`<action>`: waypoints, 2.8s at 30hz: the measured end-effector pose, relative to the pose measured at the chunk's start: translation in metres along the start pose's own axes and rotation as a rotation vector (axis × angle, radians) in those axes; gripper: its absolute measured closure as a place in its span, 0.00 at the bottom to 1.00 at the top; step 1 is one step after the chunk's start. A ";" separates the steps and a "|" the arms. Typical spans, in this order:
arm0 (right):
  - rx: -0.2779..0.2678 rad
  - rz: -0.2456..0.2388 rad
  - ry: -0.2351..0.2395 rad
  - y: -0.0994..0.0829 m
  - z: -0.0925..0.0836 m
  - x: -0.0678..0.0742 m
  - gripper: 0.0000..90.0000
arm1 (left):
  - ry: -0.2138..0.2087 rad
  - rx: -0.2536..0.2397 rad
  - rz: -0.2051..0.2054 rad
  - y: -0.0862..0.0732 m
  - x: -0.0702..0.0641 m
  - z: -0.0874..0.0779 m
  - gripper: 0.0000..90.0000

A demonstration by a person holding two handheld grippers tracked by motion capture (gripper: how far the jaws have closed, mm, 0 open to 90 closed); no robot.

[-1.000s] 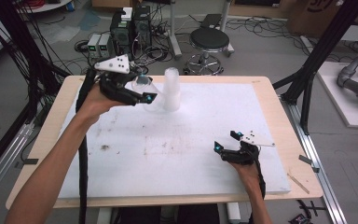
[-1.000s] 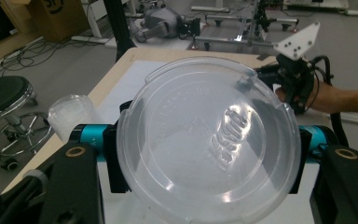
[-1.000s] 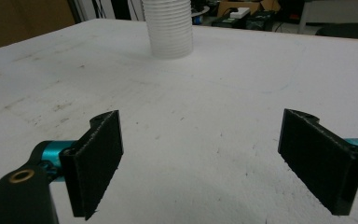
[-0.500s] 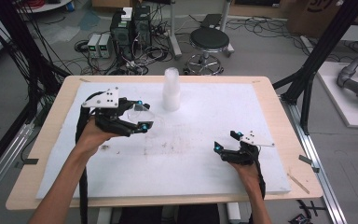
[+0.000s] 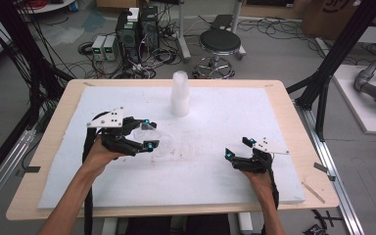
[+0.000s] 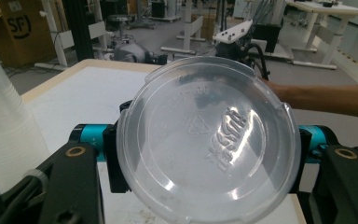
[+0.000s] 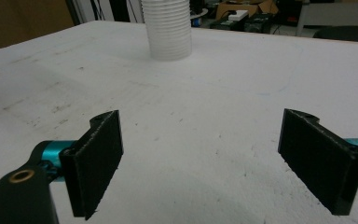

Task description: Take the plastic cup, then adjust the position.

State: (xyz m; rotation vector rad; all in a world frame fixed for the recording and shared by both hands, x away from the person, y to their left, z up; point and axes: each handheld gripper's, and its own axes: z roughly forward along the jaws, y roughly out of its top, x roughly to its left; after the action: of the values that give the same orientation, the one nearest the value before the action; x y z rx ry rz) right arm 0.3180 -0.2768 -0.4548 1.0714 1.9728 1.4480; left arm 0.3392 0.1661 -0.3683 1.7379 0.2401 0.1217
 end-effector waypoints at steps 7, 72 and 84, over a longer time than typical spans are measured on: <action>0.000 -0.002 0.001 0.000 0.000 0.000 0.15 | 0.003 -0.009 -0.003 0.000 0.001 -0.002 0.42; -0.113 -0.248 0.725 0.095 0.035 0.080 0.15 | -0.125 -0.103 -0.038 -0.001 -0.012 0.027 0.42; -0.047 -0.295 0.790 0.103 0.059 0.101 0.15 | -0.132 -0.099 -0.025 0.001 -0.014 0.029 0.42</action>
State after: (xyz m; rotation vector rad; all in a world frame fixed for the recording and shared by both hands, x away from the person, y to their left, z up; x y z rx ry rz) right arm 0.3354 -0.1468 -0.3699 0.1416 2.4423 1.9016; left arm 0.3319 0.1349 -0.3716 1.6366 0.1562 0.0007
